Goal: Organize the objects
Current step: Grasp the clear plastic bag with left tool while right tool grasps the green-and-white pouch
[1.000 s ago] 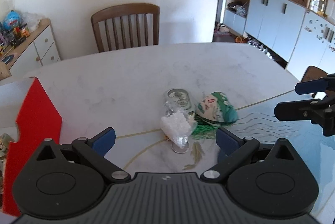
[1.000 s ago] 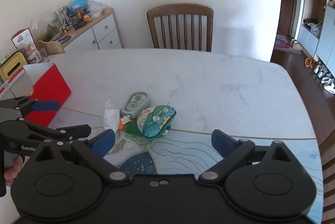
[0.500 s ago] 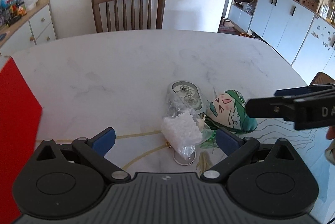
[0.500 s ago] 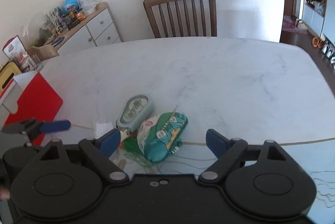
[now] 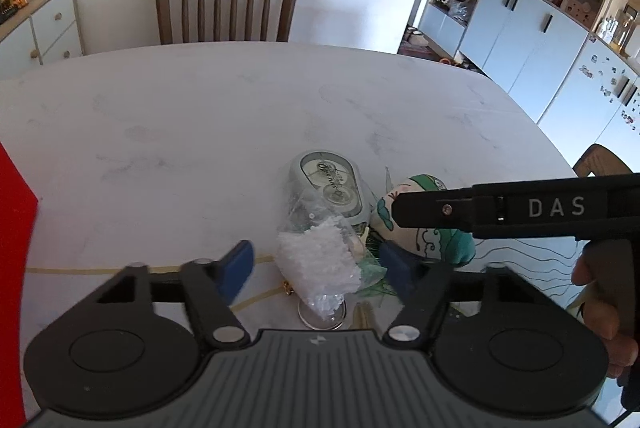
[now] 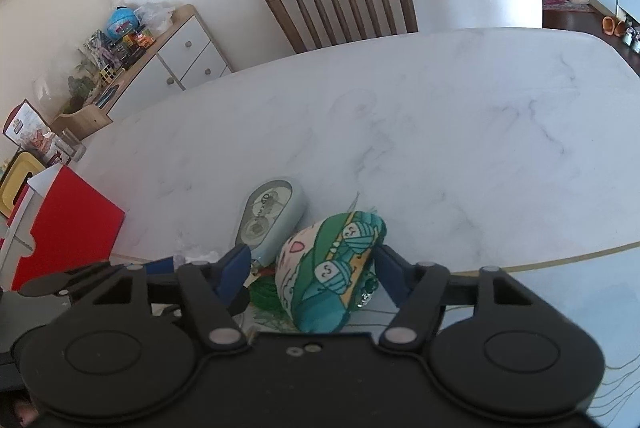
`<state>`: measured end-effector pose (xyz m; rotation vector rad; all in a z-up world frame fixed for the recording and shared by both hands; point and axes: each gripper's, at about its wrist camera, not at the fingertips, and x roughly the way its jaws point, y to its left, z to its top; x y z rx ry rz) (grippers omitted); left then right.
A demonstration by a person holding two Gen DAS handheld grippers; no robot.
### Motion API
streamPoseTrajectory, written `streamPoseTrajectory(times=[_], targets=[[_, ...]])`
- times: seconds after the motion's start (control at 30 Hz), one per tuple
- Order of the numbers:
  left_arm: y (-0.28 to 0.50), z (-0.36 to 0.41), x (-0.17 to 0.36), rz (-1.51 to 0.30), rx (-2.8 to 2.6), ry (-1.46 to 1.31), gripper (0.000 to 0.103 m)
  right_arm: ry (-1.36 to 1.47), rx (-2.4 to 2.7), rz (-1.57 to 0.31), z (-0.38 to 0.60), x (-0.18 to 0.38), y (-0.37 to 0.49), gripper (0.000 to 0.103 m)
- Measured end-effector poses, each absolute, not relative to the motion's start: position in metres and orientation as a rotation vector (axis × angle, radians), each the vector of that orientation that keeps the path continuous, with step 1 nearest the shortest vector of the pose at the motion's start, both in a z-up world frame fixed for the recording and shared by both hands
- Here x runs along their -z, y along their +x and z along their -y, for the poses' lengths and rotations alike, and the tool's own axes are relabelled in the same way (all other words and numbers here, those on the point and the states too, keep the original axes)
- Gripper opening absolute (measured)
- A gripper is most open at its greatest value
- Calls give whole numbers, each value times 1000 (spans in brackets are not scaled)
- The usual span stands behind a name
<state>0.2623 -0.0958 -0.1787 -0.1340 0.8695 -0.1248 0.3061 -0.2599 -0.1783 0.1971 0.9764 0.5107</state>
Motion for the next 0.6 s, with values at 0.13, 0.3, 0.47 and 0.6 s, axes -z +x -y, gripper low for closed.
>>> streamPoseTrajectory(times=[0.13,0.3,0.47,0.6], targets=[[262,96,177,-870,138,-141,49,221,-501,-982,261,178,308,52],[264,97,172,-869,137,-136,38,219,-479,-989,259,178,309,49],[265,93,168,-880,127,-143,32,173,-462,-996,252,179,308,41],[263,89,163,-882,118,-149,28,165,-456,-980,251,175,304,33]])
